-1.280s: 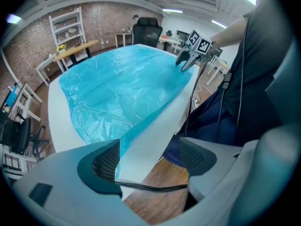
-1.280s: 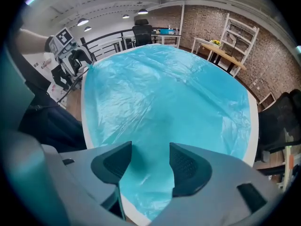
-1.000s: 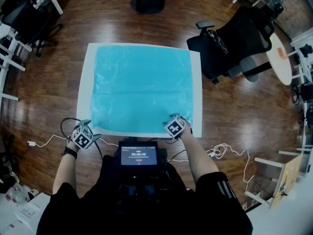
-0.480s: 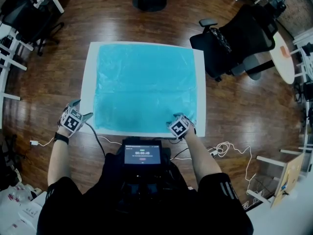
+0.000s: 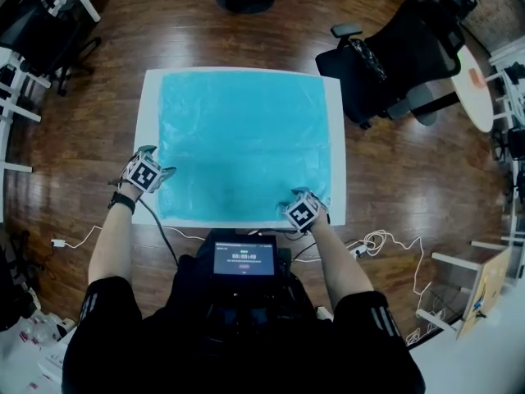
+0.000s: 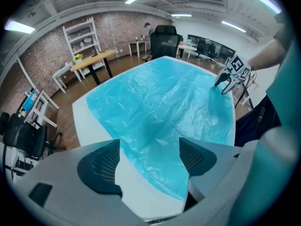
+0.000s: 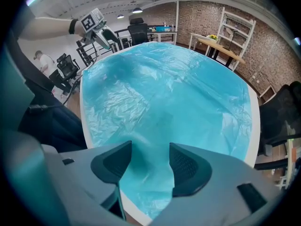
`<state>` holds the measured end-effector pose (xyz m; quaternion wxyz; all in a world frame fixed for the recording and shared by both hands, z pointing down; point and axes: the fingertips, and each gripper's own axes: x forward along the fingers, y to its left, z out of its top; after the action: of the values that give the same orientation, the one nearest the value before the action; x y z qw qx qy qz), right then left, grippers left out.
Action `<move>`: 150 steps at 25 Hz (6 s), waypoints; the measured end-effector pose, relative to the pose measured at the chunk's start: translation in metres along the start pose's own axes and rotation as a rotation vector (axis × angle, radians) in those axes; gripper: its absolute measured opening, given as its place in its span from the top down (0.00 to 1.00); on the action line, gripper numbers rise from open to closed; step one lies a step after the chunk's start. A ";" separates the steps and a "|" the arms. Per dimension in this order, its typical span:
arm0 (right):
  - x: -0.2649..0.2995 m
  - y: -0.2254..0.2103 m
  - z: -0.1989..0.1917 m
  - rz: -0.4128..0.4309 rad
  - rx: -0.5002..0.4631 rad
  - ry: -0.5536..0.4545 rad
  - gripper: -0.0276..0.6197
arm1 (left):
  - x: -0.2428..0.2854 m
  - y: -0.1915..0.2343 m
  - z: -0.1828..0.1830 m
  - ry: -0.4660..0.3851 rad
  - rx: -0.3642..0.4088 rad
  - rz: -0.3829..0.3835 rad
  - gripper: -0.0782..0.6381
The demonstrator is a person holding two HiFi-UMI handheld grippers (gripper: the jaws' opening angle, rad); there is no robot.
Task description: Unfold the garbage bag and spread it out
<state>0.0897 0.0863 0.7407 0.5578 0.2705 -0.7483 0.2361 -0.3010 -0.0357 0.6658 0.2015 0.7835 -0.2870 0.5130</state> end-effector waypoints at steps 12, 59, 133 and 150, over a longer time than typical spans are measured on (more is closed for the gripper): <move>0.001 0.002 -0.005 0.018 0.024 0.030 0.51 | 0.074 0.011 0.005 0.212 0.162 -0.019 0.33; -0.037 -0.134 0.048 -0.144 0.116 -0.118 0.50 | 0.038 -0.081 -0.060 0.157 0.235 -0.097 0.26; -0.131 -0.068 0.045 -0.074 0.255 -0.609 0.93 | -0.069 -0.108 0.018 -0.423 -0.338 0.151 0.46; -0.143 -0.032 0.005 -0.053 0.329 -0.662 0.93 | -0.063 -0.157 0.003 -0.423 -0.356 0.102 0.46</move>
<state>0.1402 0.0797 0.6038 0.2408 0.4374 -0.8330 0.2384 -0.2150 0.0961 0.6029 0.2452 0.8100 -0.4474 0.2891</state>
